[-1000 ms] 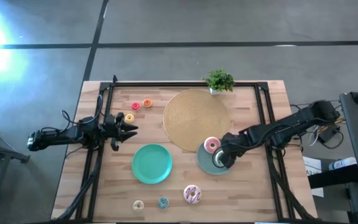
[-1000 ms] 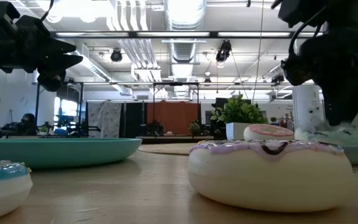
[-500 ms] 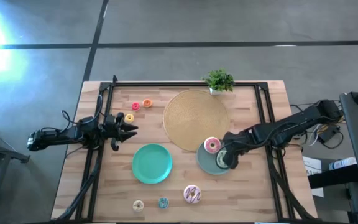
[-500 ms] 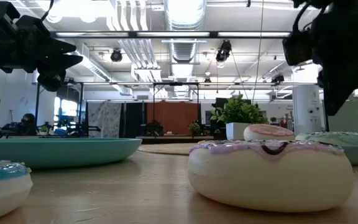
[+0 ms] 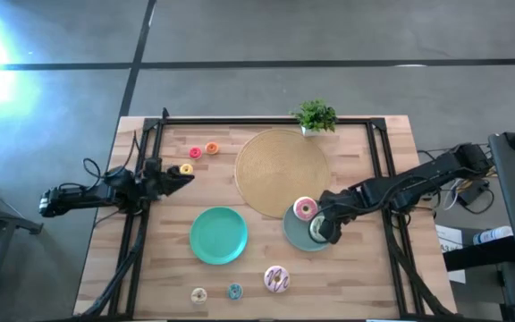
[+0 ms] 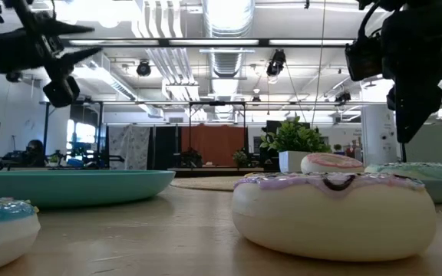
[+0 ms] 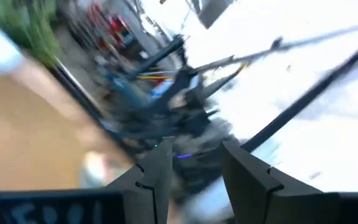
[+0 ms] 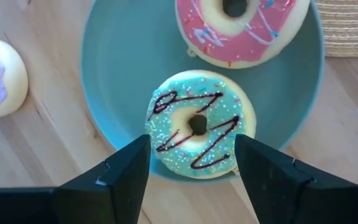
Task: Pick & Place donuts
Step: Put the large purple donut on the light blue plate
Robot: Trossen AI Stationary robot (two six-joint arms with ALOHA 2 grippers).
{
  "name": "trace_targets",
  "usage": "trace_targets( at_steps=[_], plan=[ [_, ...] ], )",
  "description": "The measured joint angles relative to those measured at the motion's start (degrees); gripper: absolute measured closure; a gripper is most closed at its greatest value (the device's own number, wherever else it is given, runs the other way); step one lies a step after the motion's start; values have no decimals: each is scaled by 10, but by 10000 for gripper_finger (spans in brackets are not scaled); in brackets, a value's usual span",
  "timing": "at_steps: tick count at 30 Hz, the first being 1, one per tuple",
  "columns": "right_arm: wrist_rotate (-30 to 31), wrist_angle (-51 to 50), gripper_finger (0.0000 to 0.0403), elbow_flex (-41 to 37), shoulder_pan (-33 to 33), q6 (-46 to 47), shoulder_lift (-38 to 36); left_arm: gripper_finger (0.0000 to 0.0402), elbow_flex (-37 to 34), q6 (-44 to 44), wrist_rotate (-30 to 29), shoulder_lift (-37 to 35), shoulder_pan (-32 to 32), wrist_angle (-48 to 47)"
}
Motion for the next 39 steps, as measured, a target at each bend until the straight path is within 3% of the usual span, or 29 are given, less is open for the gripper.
trace_targets(
  at_steps=[5, 10, 16, 24, 31, 39],
  plan=[
    [0, 1, 179, 0, 0, 1, 1, 291, 0, -59, -18, 0, 0, 26],
    [0, 7, 179, 0, 0, 2, 0, 291, 0, -113, -118, 2, 0, 32],
    [-1, 49, 179, 11, 0, 6, 0, 291, 5, -136, -133, 13, -1, 61],
    [-2, 102, 179, 34, 0, 2, 11, 291, 39, -95, -97, 75, -1, 61],
    [-64, 138, 179, 52, 0, -40, 57, 291, 47, -103, -47, 122, -1, 62],
    [-106, 143, 179, 129, 10, -214, 161, 291, 57, -96, -17, 153, -1, 64]
  ],
)
